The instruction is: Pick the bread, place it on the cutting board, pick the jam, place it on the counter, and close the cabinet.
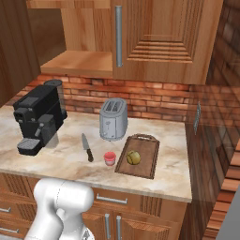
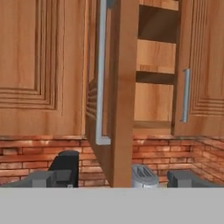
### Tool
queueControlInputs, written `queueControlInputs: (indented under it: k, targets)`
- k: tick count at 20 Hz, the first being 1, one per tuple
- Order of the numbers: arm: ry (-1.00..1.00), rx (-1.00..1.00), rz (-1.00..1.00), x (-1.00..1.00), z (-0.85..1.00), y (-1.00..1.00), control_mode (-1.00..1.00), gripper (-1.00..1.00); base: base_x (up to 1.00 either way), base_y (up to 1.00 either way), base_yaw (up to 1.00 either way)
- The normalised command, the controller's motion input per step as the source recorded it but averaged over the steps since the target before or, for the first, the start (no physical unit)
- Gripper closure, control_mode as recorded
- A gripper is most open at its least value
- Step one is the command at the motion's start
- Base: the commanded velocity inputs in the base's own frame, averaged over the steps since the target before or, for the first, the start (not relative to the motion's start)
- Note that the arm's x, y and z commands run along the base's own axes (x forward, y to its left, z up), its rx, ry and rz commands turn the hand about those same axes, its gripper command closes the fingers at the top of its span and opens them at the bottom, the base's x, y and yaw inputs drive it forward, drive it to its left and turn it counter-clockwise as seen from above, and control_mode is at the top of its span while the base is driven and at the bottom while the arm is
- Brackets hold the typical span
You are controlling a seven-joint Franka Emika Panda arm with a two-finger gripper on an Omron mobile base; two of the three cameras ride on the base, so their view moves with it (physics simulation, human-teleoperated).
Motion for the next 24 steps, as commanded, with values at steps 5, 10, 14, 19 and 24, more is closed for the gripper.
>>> queueControlInputs:
  k: [5,10,14,19,24]
  targets:
    - [0.0,0.0,-0.05,0.33,-0.05,0.2,-1.0,-1.0,0.0,0.0,0.0]
    - [-0.01,0.0,-0.07,0.29,-0.02,0.16,-1.0,-1.0,0.0,0.0,0.0]
    - [-0.03,0.0,-0.1,0.23,-0.03,0.17,-1.0,-1.0,0.0,0.0,0.0]
    - [-0.03,0.0,-0.12,0.22,-0.01,0.1,-1.0,-1.0,0.0,0.0,0.0]
    - [-0.03,-0.02,-0.14,0.25,-0.03,0.01,-1.0,-1.0,0.0,0.0,0.0]
